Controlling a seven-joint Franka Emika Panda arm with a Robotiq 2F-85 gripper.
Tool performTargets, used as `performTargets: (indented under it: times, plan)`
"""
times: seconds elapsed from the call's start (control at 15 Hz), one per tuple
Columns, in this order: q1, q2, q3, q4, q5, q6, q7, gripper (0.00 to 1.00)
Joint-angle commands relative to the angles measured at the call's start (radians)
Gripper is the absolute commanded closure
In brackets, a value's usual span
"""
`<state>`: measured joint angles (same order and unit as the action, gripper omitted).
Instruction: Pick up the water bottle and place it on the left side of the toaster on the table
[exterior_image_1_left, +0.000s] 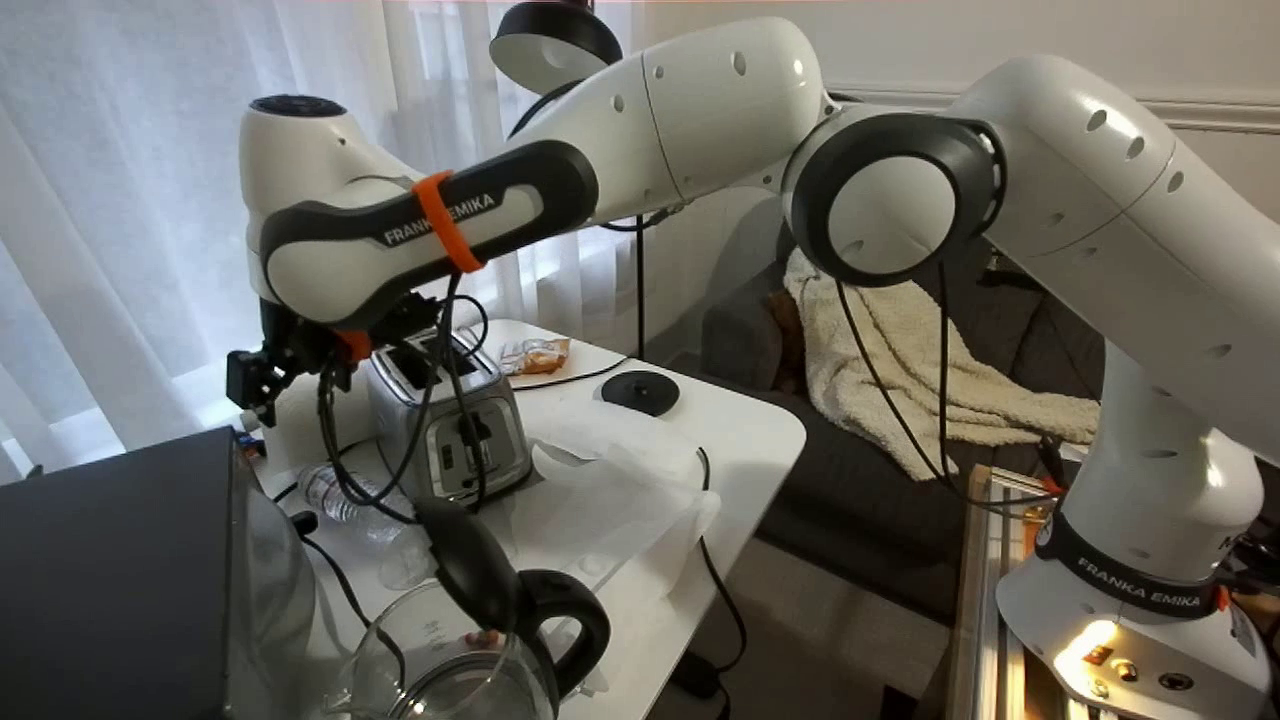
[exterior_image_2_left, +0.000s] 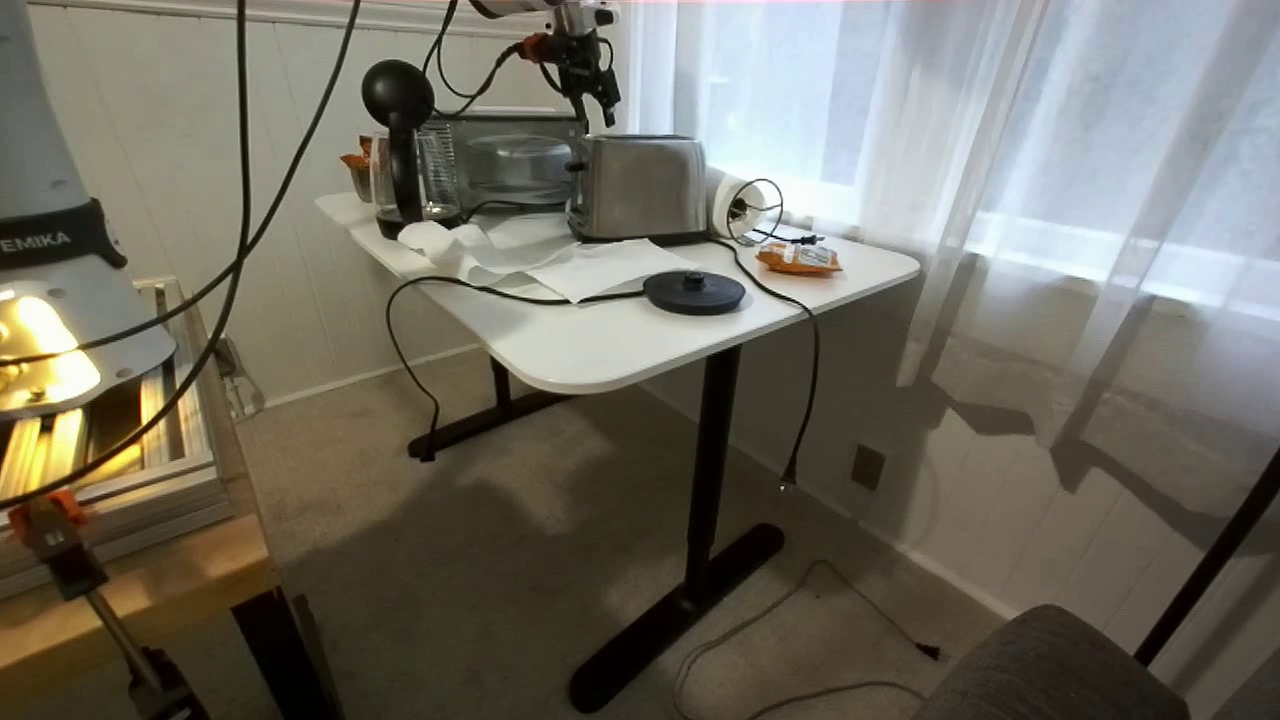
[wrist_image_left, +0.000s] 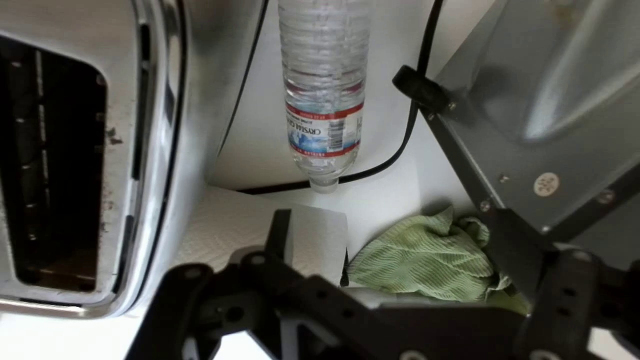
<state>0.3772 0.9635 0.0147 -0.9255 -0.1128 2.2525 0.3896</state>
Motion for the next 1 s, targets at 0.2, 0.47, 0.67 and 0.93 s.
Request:
performTargets:
  times: [0.2, 0.47, 0.67, 0.93]
  plan:
    - [0.021, -0.198, 0.004, -0.090, 0.007, -0.206, 0.090, 0.00]
    - [-0.038, -0.342, 0.070, -0.269, 0.046, -0.079, -0.103, 0.00]
    - [-0.036, -0.292, 0.066, -0.190, 0.046, -0.092, -0.116, 0.00]
    - [-0.087, -0.349, 0.106, -0.284, 0.081, -0.057, -0.200, 0.00]
